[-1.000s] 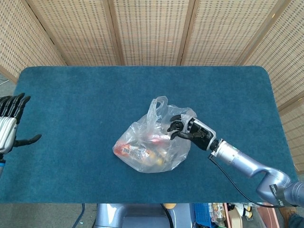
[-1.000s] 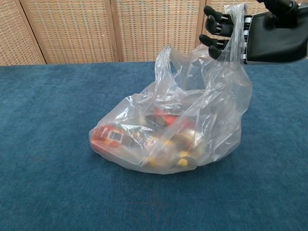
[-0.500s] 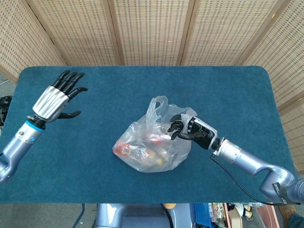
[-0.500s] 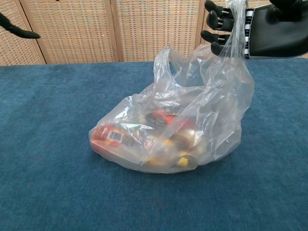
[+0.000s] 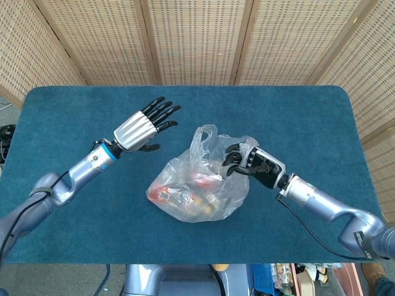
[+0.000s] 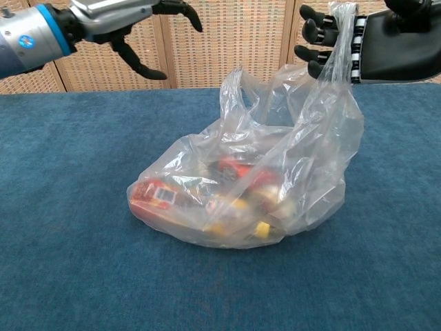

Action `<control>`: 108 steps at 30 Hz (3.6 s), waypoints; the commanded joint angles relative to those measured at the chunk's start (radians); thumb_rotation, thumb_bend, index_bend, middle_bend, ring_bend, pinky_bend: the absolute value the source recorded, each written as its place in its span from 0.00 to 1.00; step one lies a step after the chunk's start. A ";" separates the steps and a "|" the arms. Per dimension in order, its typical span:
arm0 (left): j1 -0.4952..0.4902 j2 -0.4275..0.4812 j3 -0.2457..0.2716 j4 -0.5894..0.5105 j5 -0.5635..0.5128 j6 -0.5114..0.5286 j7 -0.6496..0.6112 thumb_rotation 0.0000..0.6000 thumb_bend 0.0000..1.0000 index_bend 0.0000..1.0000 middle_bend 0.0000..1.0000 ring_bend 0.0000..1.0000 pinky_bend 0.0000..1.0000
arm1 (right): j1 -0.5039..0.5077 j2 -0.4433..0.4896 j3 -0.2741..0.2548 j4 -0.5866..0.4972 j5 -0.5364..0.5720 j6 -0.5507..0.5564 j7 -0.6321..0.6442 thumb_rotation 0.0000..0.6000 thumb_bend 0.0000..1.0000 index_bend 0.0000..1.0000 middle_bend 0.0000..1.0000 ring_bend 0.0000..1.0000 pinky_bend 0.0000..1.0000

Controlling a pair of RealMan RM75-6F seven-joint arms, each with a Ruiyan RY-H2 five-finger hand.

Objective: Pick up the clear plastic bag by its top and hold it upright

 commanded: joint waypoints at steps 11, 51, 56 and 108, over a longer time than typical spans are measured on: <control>-0.196 -0.291 0.048 0.330 -0.048 -0.105 -0.040 1.00 0.29 0.22 0.00 0.00 0.00 | 0.010 -0.026 -0.040 0.106 -0.026 0.047 0.112 1.00 0.19 0.38 0.51 0.38 0.44; -0.280 -0.492 -0.140 0.453 -0.414 -0.001 -0.139 1.00 0.44 0.42 0.00 0.00 0.06 | 0.014 -0.007 -0.074 0.088 -0.017 0.106 0.093 1.00 0.19 0.39 0.51 0.39 0.44; -0.292 -0.498 -0.162 0.457 -0.443 0.034 -0.165 1.00 0.44 0.43 0.00 0.00 0.06 | 0.012 -0.009 -0.076 0.089 -0.013 0.105 0.090 1.00 0.19 0.39 0.51 0.39 0.44; -0.259 -0.359 -0.125 0.238 -0.410 0.066 0.011 1.00 0.52 0.75 0.00 0.00 0.06 | 0.003 -0.044 -0.074 0.097 -0.009 0.113 0.080 1.00 0.19 0.39 0.51 0.39 0.44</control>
